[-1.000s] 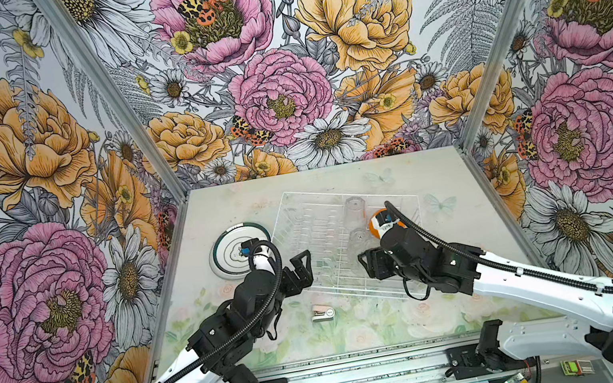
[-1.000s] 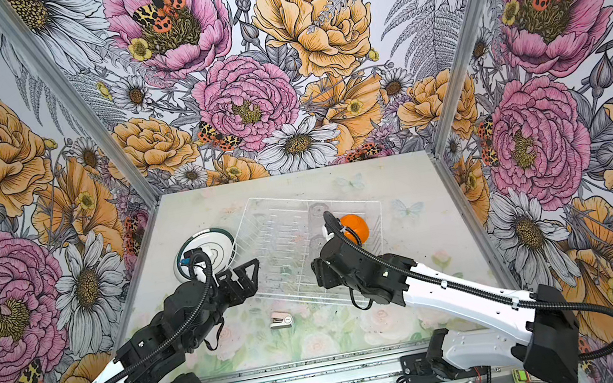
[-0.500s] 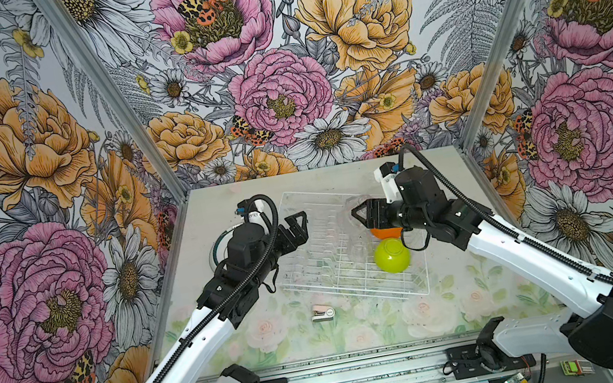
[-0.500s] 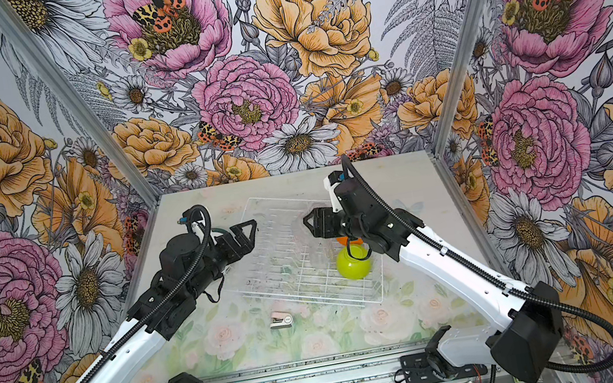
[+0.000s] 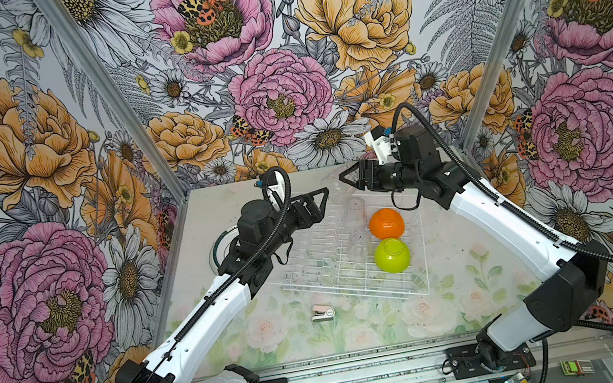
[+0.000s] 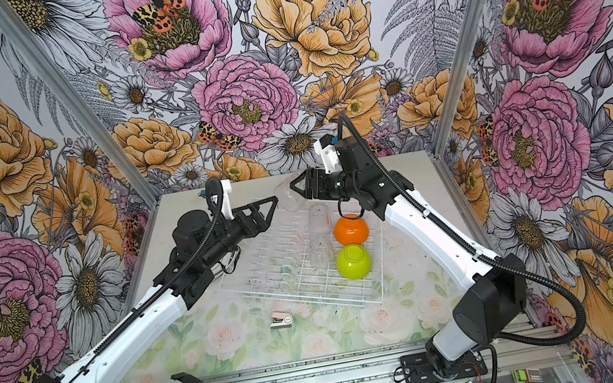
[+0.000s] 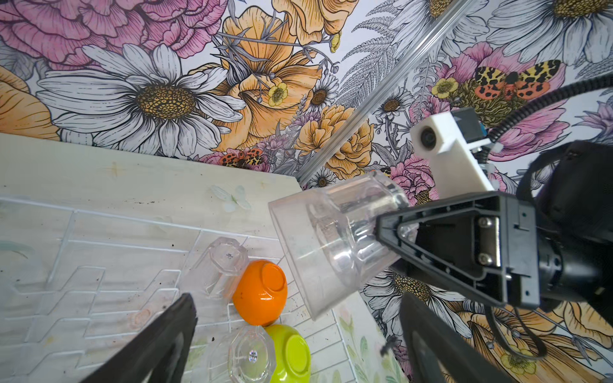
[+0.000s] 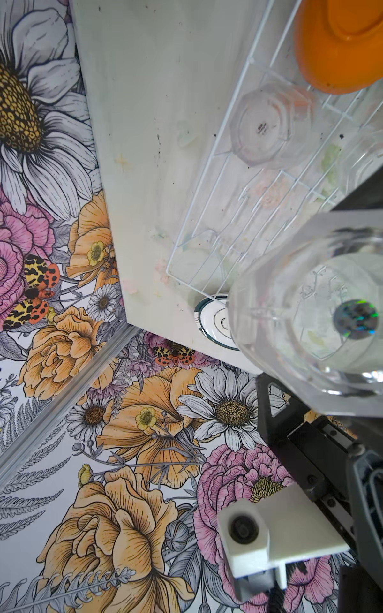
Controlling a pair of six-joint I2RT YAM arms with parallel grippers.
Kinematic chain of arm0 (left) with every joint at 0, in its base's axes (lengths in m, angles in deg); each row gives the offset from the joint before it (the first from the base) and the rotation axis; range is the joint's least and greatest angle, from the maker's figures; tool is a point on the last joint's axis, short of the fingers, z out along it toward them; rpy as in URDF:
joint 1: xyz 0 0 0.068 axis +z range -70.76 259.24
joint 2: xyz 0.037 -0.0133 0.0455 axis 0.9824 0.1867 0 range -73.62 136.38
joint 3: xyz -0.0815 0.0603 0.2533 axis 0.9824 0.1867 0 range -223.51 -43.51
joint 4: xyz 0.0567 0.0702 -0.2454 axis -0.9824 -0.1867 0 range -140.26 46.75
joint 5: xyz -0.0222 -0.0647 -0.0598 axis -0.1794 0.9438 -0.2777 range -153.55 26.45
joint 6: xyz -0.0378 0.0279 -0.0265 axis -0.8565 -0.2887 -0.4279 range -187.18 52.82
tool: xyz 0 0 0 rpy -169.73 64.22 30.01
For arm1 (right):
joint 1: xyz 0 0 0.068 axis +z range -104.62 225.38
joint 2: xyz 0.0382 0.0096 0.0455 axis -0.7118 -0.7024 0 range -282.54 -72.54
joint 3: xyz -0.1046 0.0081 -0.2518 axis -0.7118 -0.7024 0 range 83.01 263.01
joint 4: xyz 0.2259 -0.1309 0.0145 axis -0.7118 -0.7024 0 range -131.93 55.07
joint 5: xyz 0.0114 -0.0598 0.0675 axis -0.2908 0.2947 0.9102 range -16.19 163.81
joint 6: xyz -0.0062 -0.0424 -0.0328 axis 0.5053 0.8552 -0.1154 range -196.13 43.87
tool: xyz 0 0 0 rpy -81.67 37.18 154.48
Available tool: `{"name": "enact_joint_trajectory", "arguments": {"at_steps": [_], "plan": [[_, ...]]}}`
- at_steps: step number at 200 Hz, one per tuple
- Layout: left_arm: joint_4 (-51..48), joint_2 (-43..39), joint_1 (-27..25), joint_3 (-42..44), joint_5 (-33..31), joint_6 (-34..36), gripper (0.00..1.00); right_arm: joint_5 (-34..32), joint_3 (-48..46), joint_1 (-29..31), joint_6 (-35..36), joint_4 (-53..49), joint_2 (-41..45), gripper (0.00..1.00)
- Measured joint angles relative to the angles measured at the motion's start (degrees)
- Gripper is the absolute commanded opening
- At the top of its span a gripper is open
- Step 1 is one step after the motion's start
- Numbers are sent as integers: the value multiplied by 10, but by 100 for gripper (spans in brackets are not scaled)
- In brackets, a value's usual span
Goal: Unload the mixed dishes from the dish rack
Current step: 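Close the left gripper on the cup while the right gripper holds it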
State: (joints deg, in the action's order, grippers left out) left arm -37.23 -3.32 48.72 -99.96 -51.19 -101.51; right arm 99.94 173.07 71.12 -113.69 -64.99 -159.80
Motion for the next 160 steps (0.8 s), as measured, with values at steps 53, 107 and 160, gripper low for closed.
{"name": "enact_joint_trajectory", "arguments": {"at_steps": [53,107,160], "plan": [[91,51,16,0,59,-25,69,50,34,-7,-25,20,-25,39],[144,90,16,-24,98,-32,50,66,35,-11,-41,35,-34,39],[170,101,16,-33,109,-35,42,74,26,-11,-58,67,-35,39]]}}
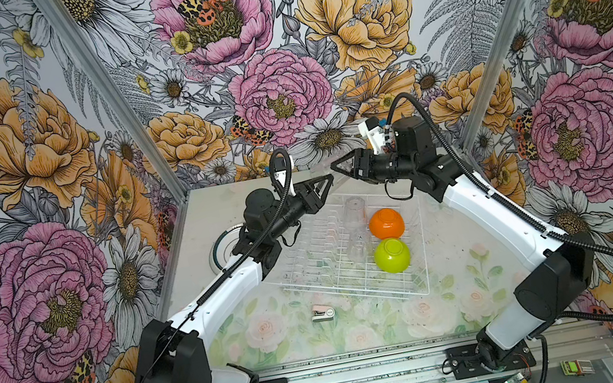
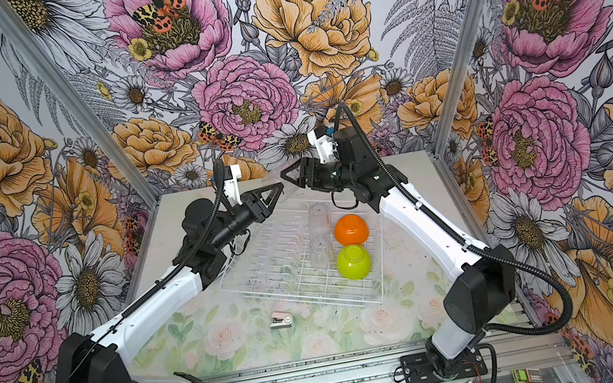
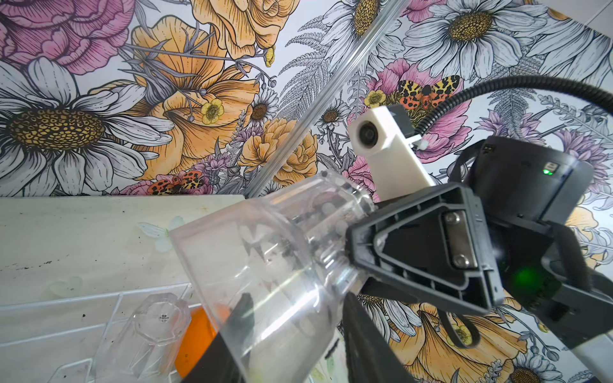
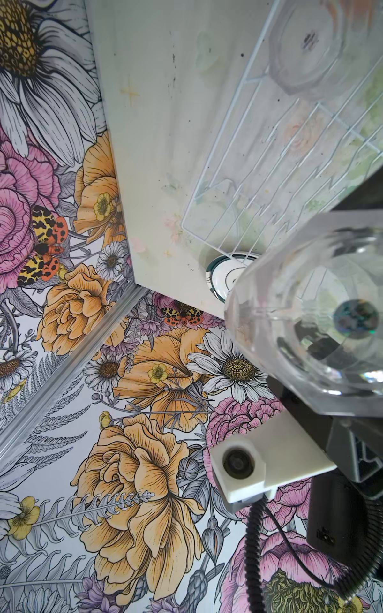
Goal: Unload the mixed dishes from the dish rack
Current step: 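Close the left gripper on the cup while the right gripper holds it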
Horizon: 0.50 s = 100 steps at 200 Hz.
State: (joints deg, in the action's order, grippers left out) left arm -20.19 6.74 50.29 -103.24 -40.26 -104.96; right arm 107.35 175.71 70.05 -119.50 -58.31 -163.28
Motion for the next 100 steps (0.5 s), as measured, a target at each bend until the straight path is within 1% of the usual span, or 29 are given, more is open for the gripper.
{"name": "enact_joint_trajectory", "arguments": {"at_steps": [29,68,87,100], "plan": [[12,0,0,6,8,-17,28,9,-15,-3,-14,33,0,40],[29,0,0,11,20,-37,23,17,-47,-7,-39,85,9,41],[29,0,0,13,25,-41,12,17,-65,-6,-47,104,14,41],[28,0,0,15,28,-43,9,17,-75,-6,-54,119,15,41]]}}
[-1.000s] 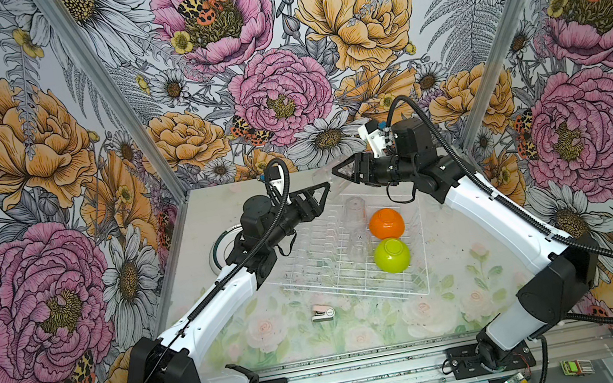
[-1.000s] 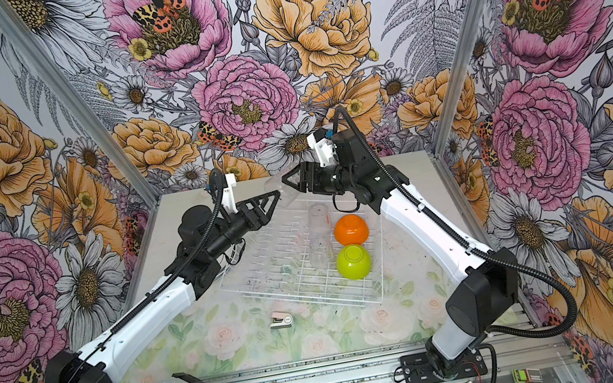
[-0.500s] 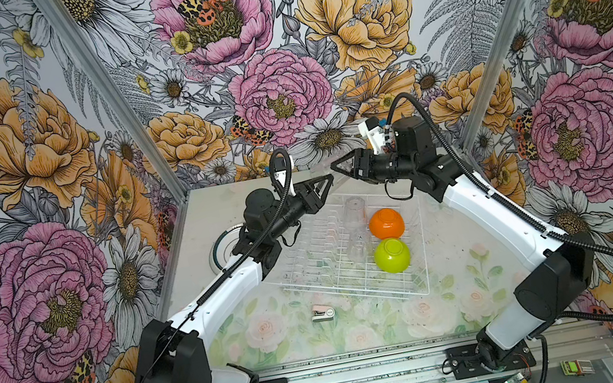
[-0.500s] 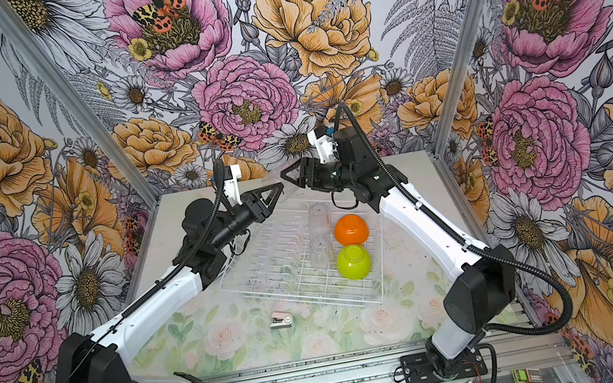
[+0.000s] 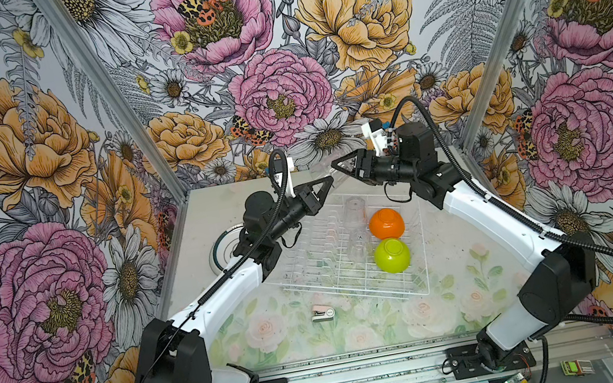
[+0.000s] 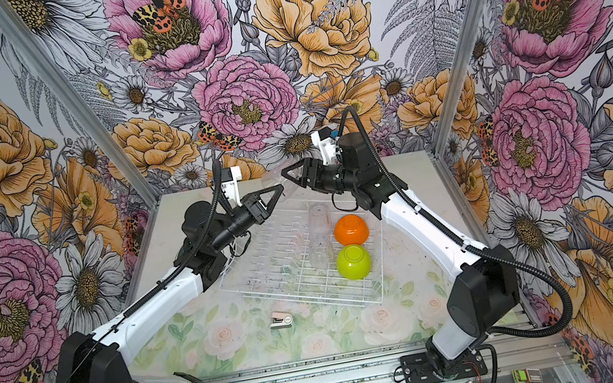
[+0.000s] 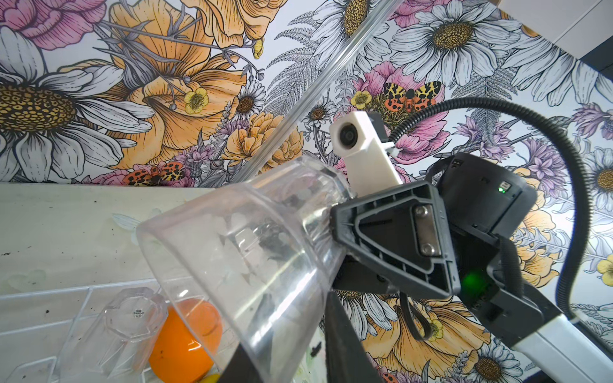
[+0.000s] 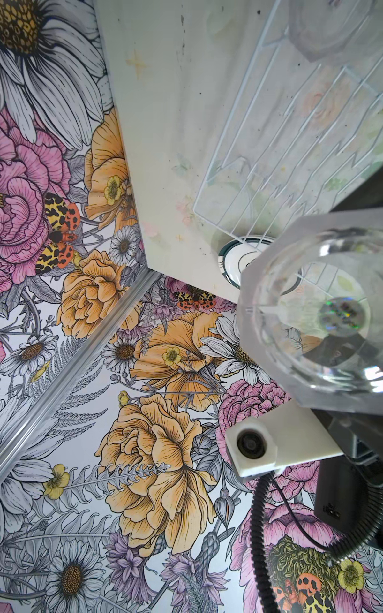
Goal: Unload the mixed dishes from the dish rack
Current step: 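Close the left gripper on the cup while the right gripper holds it, then open the right gripper off the cup while the left gripper holds it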
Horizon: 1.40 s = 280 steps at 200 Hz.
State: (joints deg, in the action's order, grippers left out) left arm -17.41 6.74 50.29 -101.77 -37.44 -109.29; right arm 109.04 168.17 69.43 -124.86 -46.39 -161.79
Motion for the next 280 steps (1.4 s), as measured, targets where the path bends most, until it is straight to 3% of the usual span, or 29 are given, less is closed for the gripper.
{"name": "enact_joint_trajectory", "arguments": {"at_steps": [24,80,131,280], "plan": [[-7,-4,0,7,1,0,0,1,-21,2,-15,25,1,41],[-59,-52,-6,18,-16,10,0,10,-33,15,-33,53,8,45],[-67,-74,-13,36,-29,20,0,2,-50,24,-42,72,18,61],[-87,-96,-29,42,-49,35,0,-20,-82,45,-63,95,30,81]]}}
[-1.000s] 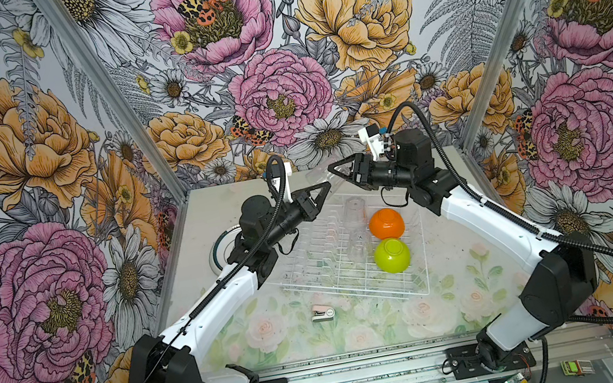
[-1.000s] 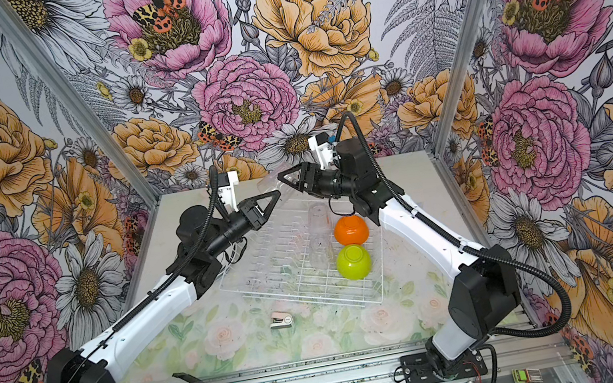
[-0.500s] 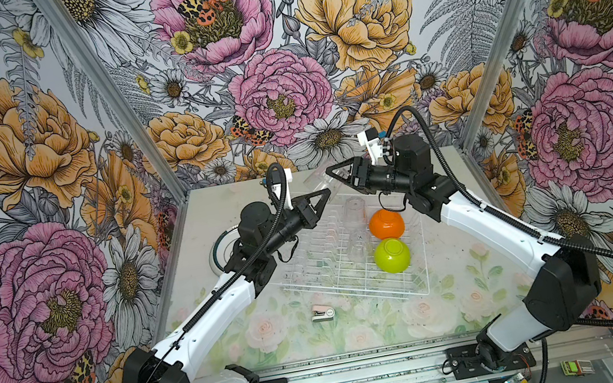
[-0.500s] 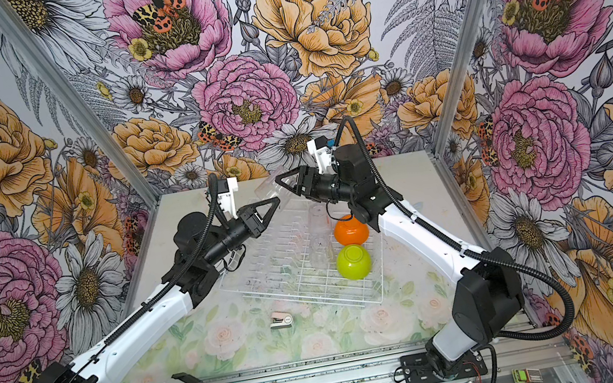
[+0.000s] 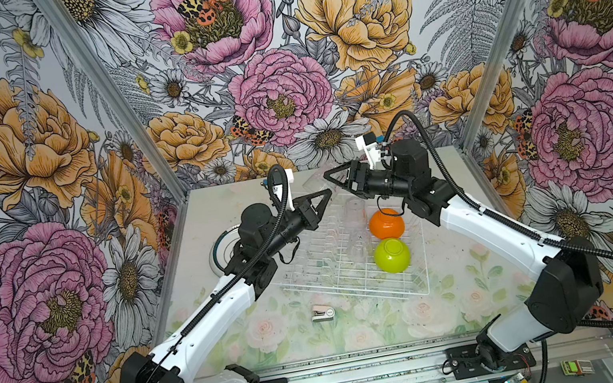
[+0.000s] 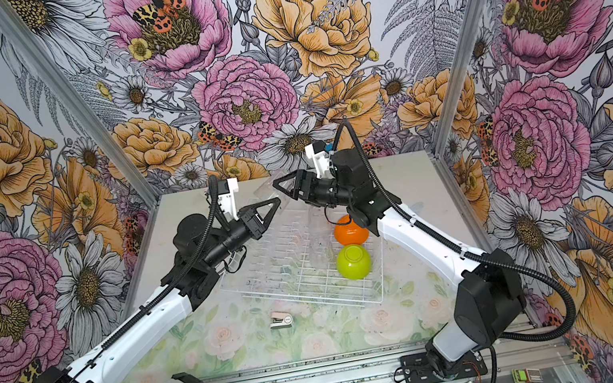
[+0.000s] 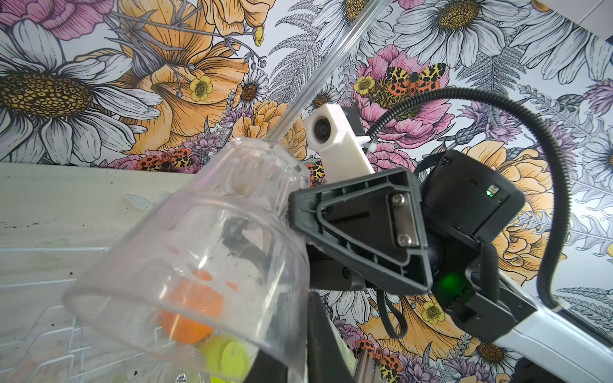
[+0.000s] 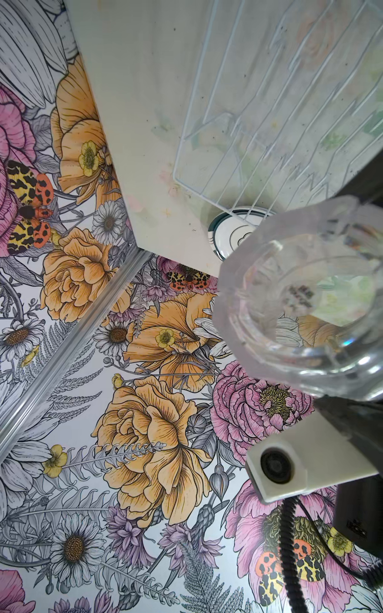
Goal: Unload the mixed dishes from the dish rack
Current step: 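Open the right gripper off the cup while the left gripper holds it, then carry the cup beside the plates with the left gripper while the right moves over bowls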
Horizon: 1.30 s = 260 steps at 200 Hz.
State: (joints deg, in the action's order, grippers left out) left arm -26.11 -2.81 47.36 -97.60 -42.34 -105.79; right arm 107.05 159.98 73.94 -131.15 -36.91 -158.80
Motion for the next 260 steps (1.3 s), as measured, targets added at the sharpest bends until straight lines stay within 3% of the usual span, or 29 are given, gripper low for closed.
{"name": "enact_joint_trajectory", "arguments": {"at_steps": [96,142,176,202,260], "plan": [[-52,2,6,0,-88,17,0,4,-19,6,15,-16,7,83],[-146,16,31,-40,-133,52,0,-26,-56,-10,26,-19,35,83],[-240,44,75,-111,-203,93,0,-50,-97,-26,41,-23,65,82],[-313,96,138,-180,-238,108,0,-67,-132,-34,57,-31,88,82],[-485,318,260,-404,-254,130,0,-81,-185,-50,112,-58,124,82]]}}
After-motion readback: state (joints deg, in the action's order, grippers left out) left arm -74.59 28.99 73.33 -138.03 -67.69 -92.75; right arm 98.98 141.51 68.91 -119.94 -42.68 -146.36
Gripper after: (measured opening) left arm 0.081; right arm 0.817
